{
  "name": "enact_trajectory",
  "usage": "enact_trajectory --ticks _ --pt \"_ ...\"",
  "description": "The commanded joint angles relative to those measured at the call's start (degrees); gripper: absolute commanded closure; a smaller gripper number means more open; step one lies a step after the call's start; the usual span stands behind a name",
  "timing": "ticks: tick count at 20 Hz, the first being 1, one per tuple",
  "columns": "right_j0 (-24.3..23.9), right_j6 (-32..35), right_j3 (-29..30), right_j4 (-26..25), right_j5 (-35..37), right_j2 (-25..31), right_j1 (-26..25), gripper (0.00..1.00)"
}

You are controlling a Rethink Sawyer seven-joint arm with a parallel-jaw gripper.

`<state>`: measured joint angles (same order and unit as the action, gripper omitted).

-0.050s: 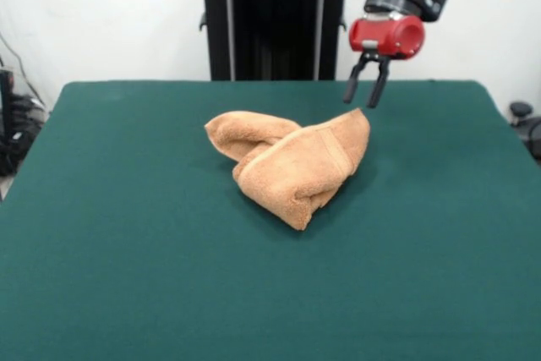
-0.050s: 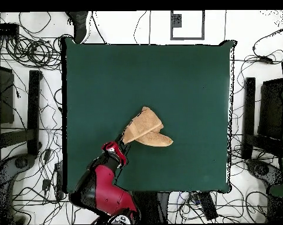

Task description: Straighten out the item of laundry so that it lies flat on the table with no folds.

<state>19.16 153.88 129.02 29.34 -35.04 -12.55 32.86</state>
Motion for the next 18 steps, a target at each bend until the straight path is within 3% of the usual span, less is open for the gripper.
enact_trajectory --ticks 1,9,18 --pt "0.43 12.26 -3.45 2.3 -0.95 5.71 -3.91 0.0" --pt "2.36 10.15 -5.53 4.54 -0.41 5.53 -5.97 0.0" --pt "-0.84 11.85 -4.93 -0.44 -0.16 7.02 -4.27 0.0"
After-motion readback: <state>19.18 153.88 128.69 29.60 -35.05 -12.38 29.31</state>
